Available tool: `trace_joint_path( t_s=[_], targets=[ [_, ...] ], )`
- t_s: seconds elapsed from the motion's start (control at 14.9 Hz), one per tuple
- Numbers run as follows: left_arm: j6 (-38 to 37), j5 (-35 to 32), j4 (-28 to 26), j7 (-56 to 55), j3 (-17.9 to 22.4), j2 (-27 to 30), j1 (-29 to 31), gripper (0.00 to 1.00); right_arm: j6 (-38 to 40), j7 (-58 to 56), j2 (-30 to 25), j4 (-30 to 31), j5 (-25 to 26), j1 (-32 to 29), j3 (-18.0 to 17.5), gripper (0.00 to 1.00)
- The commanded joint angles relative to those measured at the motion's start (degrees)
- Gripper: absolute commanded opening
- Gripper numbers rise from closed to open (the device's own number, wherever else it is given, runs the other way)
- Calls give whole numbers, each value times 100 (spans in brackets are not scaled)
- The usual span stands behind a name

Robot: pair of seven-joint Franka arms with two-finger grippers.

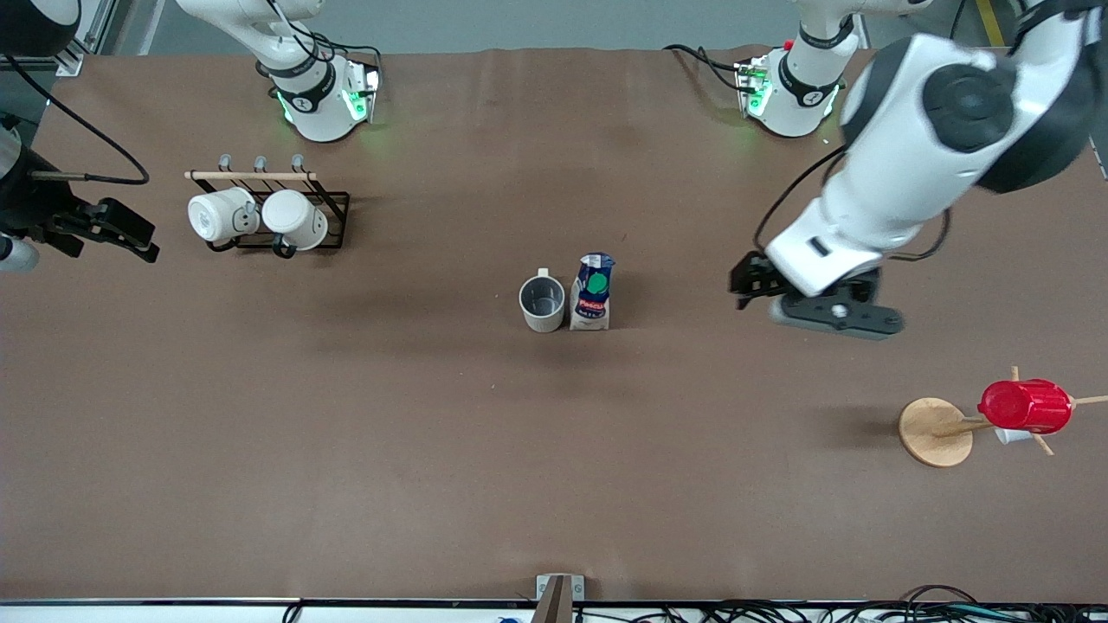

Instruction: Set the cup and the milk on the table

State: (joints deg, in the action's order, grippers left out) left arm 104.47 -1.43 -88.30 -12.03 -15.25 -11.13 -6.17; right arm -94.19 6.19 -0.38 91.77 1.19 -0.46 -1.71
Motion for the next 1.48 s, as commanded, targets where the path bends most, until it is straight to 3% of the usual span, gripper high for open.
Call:
trace_joint_path(
  t_s=[0.0,0.27,0.4,0.67,0.87,1.41],
  targets=[
    [-304,300,-162,209,521,479,-16,100,24,84,-6,-1,-84,19,4,100],
    [-813,336,-424,263,1101,1120,-16,100,33,75,-15,-1,-84,19,4,100],
    [-840,371,-714,822,1409,1489,-16,100,41,57,-24,8,-84,28,4,100],
    [-1042,380,-1102,1344,1498,1956,168,100,383,-4,-59,-115,-75,63,4,100],
    [-973,267,-1041,1344,1490,1799,212,100,402,-22,-68,-132,-75,63,-5,100],
    [-1051,257,-258,1291,1446,1192,204,100,358,-13,-59,-185,-75,72,-14,100]
  ],
)
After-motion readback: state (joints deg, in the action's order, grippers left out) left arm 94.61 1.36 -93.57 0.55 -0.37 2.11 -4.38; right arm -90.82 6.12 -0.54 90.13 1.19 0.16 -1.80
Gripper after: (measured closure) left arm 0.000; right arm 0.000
